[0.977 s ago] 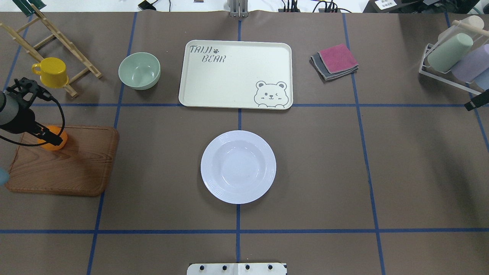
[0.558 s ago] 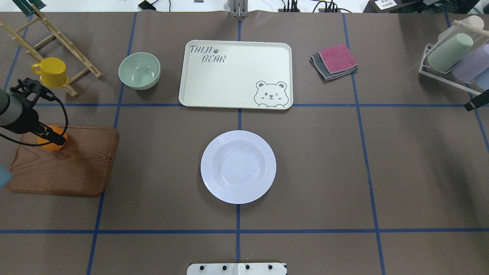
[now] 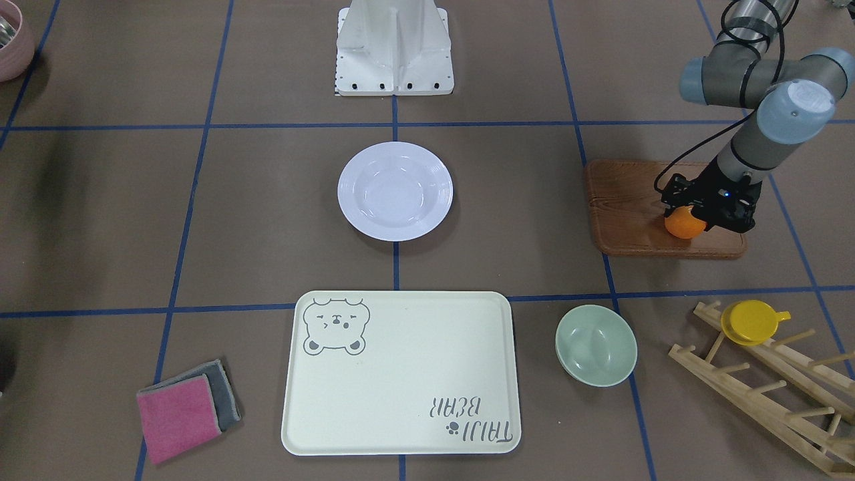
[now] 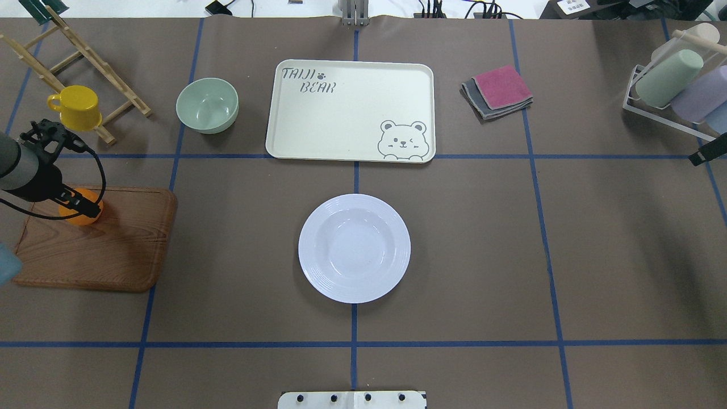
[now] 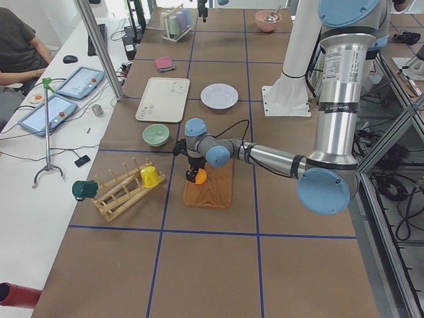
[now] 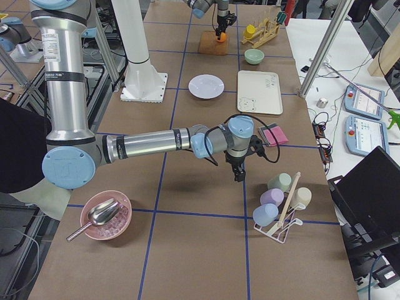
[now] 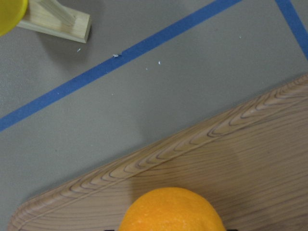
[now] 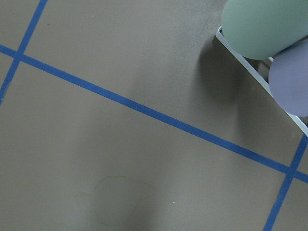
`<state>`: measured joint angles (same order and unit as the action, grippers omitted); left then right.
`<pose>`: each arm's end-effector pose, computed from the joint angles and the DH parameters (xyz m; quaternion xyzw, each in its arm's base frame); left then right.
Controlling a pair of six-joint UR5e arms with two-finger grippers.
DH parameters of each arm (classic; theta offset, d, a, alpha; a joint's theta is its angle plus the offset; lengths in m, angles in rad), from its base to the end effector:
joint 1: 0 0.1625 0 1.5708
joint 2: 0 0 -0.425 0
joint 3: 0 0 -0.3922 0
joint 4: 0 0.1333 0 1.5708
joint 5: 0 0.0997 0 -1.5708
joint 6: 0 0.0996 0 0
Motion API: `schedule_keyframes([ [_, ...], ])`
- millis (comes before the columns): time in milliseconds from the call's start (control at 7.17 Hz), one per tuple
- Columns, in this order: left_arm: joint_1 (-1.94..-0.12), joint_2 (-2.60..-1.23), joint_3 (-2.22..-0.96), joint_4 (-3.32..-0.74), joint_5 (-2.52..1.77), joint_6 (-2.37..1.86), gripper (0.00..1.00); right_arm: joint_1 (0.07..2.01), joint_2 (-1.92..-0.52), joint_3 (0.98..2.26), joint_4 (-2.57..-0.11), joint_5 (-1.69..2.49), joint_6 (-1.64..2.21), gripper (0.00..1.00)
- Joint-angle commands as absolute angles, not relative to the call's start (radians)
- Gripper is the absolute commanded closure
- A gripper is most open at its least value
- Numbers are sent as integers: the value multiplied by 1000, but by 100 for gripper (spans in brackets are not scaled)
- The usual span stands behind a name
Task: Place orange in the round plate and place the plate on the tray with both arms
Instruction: 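Lower the left gripper onto the orange on the wooden board and grasp it, then carry the orange with the left gripper over the white plate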
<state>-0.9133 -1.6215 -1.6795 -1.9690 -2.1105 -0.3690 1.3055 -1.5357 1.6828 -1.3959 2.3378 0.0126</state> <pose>0.2641 -0.4765 0.5444 0.1052 0.3535 0.2058 0.9064 -0.0744 -0.5188 0.5662 0.0961 -0.3864 -0.1749 0.9005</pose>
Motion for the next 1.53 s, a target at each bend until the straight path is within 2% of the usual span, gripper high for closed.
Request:
schedule_keyframes([
  [0, -913, -1696, -1704, -1927, -2152, -399, 100, 1304, -1528, 1683, -1396, 2339, 14, 0],
  [279, -910, -1825, -1706, -1917, -2186, -554, 100, 1293, -1520, 1689, -1394, 2339, 15, 0],
  [698, -752, -2024, -1713, -1881, -2139, -892, 100, 1241, -1485, 1687, -1388, 2339, 17, 0],
  [977, -663, -2213, -1723, -1672, -2030, -960, 100, 1224, -1477, 1693, -1388, 2339, 25, 0],
  [1395, -508, -2340, -1675, -1556, -1876, -995, 100, 1203, -1468, 1693, -1388, 2339, 26, 0],
])
